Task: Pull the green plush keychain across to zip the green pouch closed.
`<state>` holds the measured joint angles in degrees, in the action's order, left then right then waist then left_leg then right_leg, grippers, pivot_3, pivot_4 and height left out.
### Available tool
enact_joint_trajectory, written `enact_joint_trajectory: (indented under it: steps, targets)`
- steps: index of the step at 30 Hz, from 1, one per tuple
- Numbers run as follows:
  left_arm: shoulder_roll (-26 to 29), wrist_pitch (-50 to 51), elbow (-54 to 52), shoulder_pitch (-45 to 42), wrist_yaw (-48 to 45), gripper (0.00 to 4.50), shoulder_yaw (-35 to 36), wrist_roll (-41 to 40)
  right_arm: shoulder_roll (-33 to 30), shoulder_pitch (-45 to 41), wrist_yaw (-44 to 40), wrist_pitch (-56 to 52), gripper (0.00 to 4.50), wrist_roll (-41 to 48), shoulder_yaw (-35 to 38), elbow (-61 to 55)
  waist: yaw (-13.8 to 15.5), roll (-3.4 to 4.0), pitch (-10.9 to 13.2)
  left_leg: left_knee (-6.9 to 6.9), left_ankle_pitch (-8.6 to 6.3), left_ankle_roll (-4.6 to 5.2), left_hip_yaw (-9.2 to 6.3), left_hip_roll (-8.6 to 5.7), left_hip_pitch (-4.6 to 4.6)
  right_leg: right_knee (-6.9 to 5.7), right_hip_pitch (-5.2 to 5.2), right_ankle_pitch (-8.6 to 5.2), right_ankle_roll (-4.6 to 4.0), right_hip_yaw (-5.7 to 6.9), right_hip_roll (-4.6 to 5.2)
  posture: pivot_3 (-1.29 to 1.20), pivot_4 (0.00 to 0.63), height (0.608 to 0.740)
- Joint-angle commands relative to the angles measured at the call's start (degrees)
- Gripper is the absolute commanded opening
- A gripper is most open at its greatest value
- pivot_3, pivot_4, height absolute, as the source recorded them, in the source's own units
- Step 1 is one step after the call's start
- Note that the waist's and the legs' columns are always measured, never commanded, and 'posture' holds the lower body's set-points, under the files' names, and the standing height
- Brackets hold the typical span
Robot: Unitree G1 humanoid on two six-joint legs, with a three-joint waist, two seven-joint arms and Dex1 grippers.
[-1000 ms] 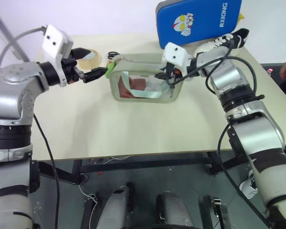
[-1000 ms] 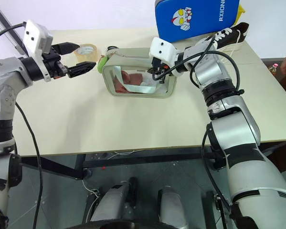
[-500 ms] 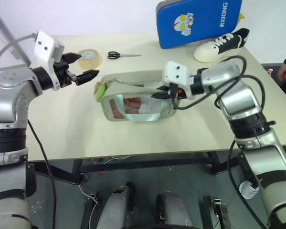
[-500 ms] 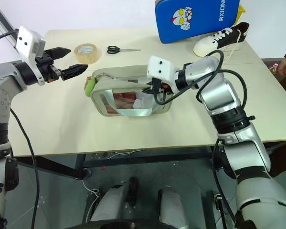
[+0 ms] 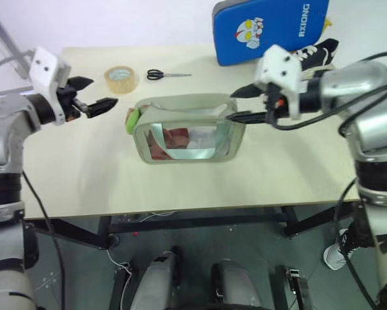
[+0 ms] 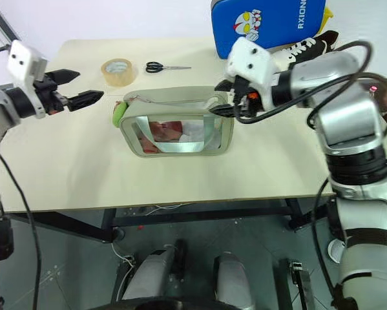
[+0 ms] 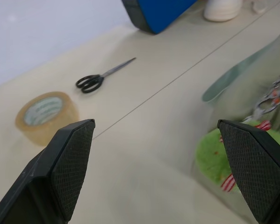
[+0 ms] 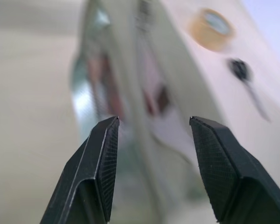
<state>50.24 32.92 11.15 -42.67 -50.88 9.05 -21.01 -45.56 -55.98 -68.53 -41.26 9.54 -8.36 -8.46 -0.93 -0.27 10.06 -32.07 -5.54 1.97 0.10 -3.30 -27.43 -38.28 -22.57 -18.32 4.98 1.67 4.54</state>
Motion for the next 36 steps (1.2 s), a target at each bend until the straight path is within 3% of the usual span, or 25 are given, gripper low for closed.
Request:
enact_joint_trajectory:
  steps: [1, 2, 5, 8, 9, 19, 22, 26, 29, 33, 36]
  targets:
    - [0.84, -0.42, -2.38, 2.24, -2.16, 4.5, 0.55, -0.67, -0.03, 2.87, 0.31, 2.7, 2.48, 0.47, -0.89, -0.87, -0.24, 0.01, 0.0, 0.02, 0.0, 0.0, 0.0, 0.01, 0.0, -0.01, -0.01, 0.0, -0.01, 0.0, 0.0, 0.0, 0.15, 0.74]
    - [0.77, -0.62, -2.61, 2.64, -2.38, 4.5, 0.46, -0.56, 0.03, 3.19, 0.53, 3.22, 2.48, 0.38, -1.11, -0.67, -0.24, 0.01, 0.0, 0.04, 0.0, 0.0, 0.0, 0.0, 0.0, -0.02, -0.02, 0.0, -0.01, -0.01, 0.0, 0.0, 0.15, 0.74]
    - [-0.96, -0.27, -3.0, 3.28, -1.41, 4.5, 0.23, -0.74, 0.52, 4.5, 0.3, 5.86, 1.73, 0.13, -2.36, 1.71, -0.09, 0.03, 0.02, 0.03, 0.0, 0.01, 0.0, 0.01, -0.05, -0.05, -0.08, 0.0, -0.01, -0.01, 0.0, 0.0, 0.15, 0.74]
    - [-1.93, -0.46, -3.04, 3.73, -0.89, 4.5, 0.07, -0.32, 1.74, 4.04, 0.76, 7.31, 0.27, -0.07, -3.26, 4.24, -0.02, 0.02, 0.01, 0.0, 0.01, 0.01, 0.0, 0.0, -0.05, -0.03, -0.05, 0.0, -0.01, -0.01, 0.0, 0.0, 0.15, 0.74]
    - [-2.17, -0.6, -2.82, 3.78, -0.71, 4.5, 0.0, -0.11, 2.05, 3.95, 0.78, 7.44, 0.03, 0.1, -3.29, 4.63, -0.02, 0.02, 0.01, -0.01, 0.01, 0.01, 0.0, 0.01, -0.05, -0.03, -0.04, 0.01, -0.01, -0.01, 0.0, 0.0, 0.15, 0.74]
    - [-8.14, -3.01, 0.87, 1.69, 0.06, 4.5, -3.08, 1.39, 2.56, 4.84, 0.19, 7.43, 0.03, 1.58, -2.94, 3.3, 0.06, 0.0, 0.01, -0.06, 0.01, 0.01, 0.0, 0.0, -0.01, -0.06, 0.02, 0.02, 0.01, 0.0, -0.01, 0.0, 0.15, 0.74]
    - [-9.12, -3.88, 1.67, 0.99, 0.22, 3.64, -3.39, 1.75, 2.64, 5.1, 0.6, 7.02, 0.0, 1.7, -2.99, 2.99, 0.05, 0.0, 0.01, -0.06, 0.01, 0.01, 0.0, 0.0, -0.01, -0.06, 0.06, 0.02, 0.02, 0.0, -0.02, 0.0, 0.15, 0.74]
    - [-8.35, -3.52, 1.53, 0.01, -1.08, 1.73, -2.85, 1.45, 2.63, 5.23, 1.17, 6.82, 0.0, 1.85, -2.7, 2.94, 0.05, 0.0, 0.01, -0.08, 0.01, 0.01, 0.0, 0.0, 0.0, -0.07, 0.1, 0.02, 0.02, 0.01, -0.02, 0.0, 0.15, 0.74]
    - [-7.01, -3.14, 1.36, -1.03, -2.03, 0.05, -2.41, 1.46, 2.62, 5.23, 1.55, 7.08, 0.0, 1.68, -2.6, 3.27, -0.02, 0.0, 0.01, -0.08, 0.01, 0.01, 0.0, 0.0, 0.0, -0.07, 0.1, 0.02, 0.02, 0.01, -0.02, 0.0, 0.15, 0.74]
    - [-5.38, -0.46, -0.52, -4.1, -3.14, 0.05, -1.32, -0.51, 2.77, 4.95, 2.09, 7.37, 0.0, 1.4, -2.61, 3.89, 0.08, 0.0, 0.01, -0.08, 0.01, 0.01, 0.0, 0.0, -0.01, -0.07, 0.05, 0.02, 0.02, 0.02, -0.02, 0.0, 0.15, 0.74]
    - [-8.53, 2.57, -2.1, -11.18, -2.01, 0.05, -2.54, -2.78, 3.4, 4.49, 2.65, 7.85, 0.0, 1.23, -2.74, 4.95, 0.45, -0.04, 0.01, -0.13, 0.01, 0.01, -0.01, 0.0, -0.01, -0.08, 0.06, 0.02, 0.02, 0.05, -0.03, 0.0, 0.15, 0.74]
